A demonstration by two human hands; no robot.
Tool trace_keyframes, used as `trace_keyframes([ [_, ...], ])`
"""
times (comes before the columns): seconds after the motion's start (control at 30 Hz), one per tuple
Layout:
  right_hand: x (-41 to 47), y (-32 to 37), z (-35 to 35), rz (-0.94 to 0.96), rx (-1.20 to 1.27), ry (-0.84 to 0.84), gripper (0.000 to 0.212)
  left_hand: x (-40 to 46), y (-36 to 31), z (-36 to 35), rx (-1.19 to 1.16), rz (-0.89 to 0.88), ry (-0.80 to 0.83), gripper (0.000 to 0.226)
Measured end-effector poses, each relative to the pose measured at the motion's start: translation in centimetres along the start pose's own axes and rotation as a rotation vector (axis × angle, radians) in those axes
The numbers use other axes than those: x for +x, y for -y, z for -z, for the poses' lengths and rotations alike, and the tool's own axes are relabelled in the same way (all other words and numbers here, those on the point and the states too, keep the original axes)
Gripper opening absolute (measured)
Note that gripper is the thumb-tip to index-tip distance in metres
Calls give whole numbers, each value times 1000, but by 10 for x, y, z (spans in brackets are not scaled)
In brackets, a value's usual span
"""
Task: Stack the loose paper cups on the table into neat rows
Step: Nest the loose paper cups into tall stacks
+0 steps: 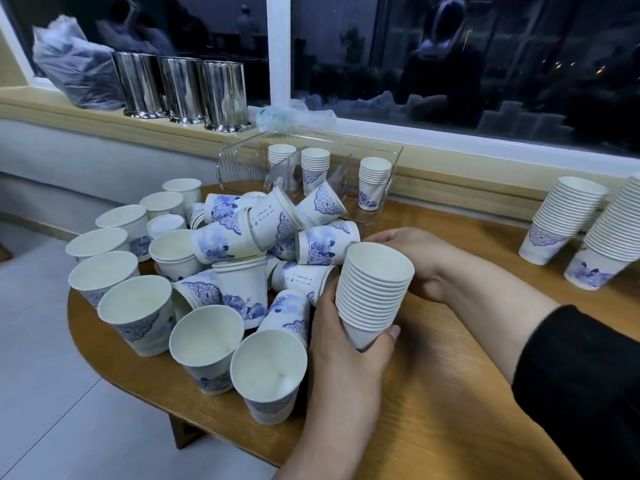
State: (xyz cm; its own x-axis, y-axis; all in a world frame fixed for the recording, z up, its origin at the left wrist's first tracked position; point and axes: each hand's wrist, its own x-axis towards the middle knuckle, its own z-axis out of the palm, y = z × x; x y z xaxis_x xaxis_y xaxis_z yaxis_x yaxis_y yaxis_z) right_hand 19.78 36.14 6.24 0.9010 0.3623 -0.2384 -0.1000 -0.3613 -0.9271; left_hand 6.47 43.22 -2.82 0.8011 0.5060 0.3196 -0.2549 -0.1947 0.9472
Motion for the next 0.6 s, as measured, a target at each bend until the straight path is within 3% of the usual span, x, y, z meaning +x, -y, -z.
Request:
trace_keyframes([
  [0.13,1,-2,0,52,67,-73,6,0,0,0,-4,3,1,81],
  [0.33,-37,18,46,526,-37,-366,14,-3,0,0,2,30,11,76],
  [0.47,-84,31,63,774,-242,-366,11,-4,-2,0,14,20,23,71],
  [0.6,-104,27,57,812,-550,-295,13,-4,-4,0,24,1,25,69],
])
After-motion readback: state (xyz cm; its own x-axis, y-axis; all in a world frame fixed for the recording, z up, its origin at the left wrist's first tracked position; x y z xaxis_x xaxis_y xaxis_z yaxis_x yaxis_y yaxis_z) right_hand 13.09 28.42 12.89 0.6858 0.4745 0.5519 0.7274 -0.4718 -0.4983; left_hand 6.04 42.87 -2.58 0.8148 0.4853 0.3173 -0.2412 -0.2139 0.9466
